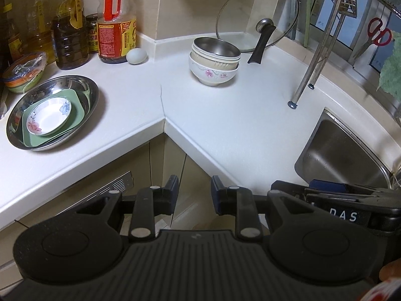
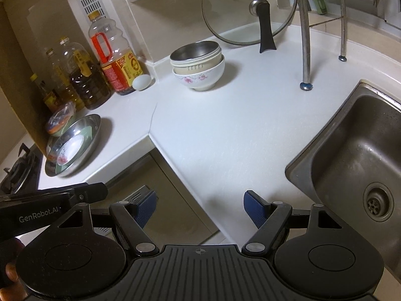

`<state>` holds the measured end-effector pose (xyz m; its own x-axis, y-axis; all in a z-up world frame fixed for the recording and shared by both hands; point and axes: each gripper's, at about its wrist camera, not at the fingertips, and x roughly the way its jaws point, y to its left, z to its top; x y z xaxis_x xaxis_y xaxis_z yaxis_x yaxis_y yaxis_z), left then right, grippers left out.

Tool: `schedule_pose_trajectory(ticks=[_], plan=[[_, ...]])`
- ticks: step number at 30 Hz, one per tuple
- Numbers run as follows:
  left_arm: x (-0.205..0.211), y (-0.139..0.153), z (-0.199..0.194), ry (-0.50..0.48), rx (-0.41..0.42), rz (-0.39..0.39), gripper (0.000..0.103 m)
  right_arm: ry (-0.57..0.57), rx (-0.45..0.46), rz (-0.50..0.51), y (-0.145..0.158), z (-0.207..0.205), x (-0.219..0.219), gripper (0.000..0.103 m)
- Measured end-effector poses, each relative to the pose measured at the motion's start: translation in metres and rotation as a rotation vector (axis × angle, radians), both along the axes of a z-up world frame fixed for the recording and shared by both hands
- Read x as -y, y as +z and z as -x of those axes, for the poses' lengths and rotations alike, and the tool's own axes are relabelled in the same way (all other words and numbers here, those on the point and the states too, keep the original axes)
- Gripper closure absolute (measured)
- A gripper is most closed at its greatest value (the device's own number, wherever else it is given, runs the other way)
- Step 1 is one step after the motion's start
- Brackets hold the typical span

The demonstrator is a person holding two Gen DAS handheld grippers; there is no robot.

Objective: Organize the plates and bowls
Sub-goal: 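Withdraw both open grippers from the stacked bowls, then move both grippers to the pot-and-bowl stack and grip its rim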

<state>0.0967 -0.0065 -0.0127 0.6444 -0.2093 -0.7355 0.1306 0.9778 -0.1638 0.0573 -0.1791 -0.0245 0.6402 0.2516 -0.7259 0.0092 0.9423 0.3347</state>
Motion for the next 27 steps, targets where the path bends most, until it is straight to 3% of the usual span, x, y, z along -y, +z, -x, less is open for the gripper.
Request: schedule_pose_trajectory(ticks=[13, 27], plan=[[0.002, 0.001, 0.006, 0.005, 0.001, -0.005, 0.079, 0.003, 0.003, -0.002, 0.001, 0.004, 0.0, 0.026], [0.004, -0.006, -0.03, -0.006, -0.01, 0.001, 0.079, -0.026, -0.021, -0.002, -0.008, -0.025, 0.006, 0.026]])
